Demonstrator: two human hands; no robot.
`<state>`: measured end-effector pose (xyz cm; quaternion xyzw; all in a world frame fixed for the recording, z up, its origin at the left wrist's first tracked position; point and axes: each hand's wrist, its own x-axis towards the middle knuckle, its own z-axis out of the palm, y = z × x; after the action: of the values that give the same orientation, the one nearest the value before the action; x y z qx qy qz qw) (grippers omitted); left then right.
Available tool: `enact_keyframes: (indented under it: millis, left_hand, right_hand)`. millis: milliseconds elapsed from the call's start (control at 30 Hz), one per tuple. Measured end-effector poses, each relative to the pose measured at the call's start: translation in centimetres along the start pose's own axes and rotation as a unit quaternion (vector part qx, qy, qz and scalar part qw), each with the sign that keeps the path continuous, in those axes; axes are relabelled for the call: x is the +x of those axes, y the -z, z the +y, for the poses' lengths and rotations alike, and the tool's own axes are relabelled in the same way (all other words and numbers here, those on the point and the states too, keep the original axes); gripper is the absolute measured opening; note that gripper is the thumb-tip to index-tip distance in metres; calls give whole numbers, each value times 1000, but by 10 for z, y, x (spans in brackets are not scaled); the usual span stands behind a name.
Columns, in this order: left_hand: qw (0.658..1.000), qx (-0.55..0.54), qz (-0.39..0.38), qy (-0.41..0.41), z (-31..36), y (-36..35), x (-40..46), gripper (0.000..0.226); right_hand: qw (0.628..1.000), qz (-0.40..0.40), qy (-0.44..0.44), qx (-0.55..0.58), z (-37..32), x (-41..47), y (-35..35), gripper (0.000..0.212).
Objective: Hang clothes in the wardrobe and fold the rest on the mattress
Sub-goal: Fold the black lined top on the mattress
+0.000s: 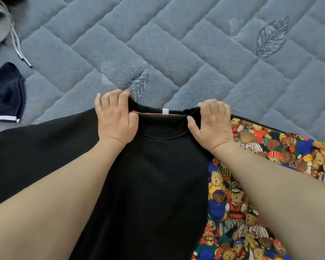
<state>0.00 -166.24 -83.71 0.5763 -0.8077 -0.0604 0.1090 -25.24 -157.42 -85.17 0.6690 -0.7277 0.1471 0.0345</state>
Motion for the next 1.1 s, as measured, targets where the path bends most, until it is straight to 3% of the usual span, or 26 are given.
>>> enact_keyframes:
  millis: [200, 367, 433, 533, 600, 633, 700, 800, 900, 1000, 1100]
  left_hand:
    - [999, 30, -5, -11, 1, -3, 15, 28]
    - [997, 17, -69, -26, 2, 12, 25, 19]
    - [995, -14, -57, -76, -1, 39, 17, 12]
    - [975, 41, -2, -219, -9, 78, -43, 13]
    - [955, 108, -89, -260, -20, 88, -98, 18]
    - [952, 113, -144, -244, -22, 92, -118, 22]
    - [968, 46, -158, -189, -14, 93, -130, 27]
    - [984, -27, -103, -141, 28, 78, -108, 37]
    - [981, 33, -180, -63, 43, 41, -96, 57]
    - [986, 79, -138, 49, 2, 15, -105, 64]
    - [976, 56, -97, 188, -33, 15, -113, 66]
  right_hand:
    - [999, 20, 29, 5, 5, 1, -2, 34]
    - [996, 43, 70, -14, 3, 2, 6, 25]
    - [996, 54, 53, -41, -5, 0, 21, 18]
    - [997, 54, 52, -31, -25, -36, 50, 15]
    - [993, -12, 116, 28, -32, -85, 68, 17]
    - [988, -58, 137, 47, -33, -106, 80, 25]
    - [984, -95, 131, 72, -34, -122, 94, 44]
    - [994, -86, 3, 60, -52, -93, 85, 52]
    - [977, -163, -137, -11, -68, -75, 48, 60]
    - [976, -161, -139, -50, -57, -80, 18, 65]
    - [978, -162, -120, -55, -52, -79, 13, 66]
